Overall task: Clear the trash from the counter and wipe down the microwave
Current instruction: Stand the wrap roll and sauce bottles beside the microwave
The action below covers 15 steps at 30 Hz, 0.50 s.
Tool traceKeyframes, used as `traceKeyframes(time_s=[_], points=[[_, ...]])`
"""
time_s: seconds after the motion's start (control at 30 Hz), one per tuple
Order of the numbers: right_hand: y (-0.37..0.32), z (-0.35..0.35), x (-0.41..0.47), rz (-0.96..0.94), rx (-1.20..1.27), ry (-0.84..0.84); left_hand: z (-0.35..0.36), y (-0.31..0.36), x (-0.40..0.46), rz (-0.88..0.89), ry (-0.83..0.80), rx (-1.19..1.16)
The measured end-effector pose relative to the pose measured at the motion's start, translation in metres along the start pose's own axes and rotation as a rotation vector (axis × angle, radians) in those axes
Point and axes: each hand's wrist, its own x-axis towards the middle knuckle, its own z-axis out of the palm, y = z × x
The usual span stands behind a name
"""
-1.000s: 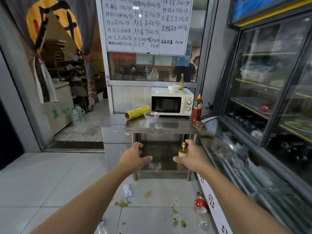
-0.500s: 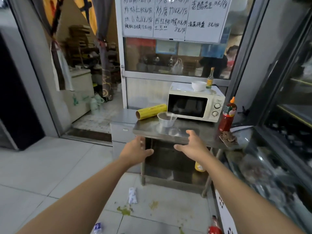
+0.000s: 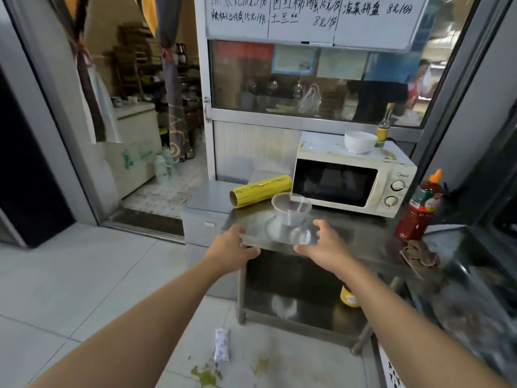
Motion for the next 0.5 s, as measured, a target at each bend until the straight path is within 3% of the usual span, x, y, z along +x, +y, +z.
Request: traceKeyframes(time_s=[0.5], points=[[-0.031,0.021,0.205,0.011,0.04,0.012,-0.026,-0.004,0.224,0.002,-0.045,0.094]])
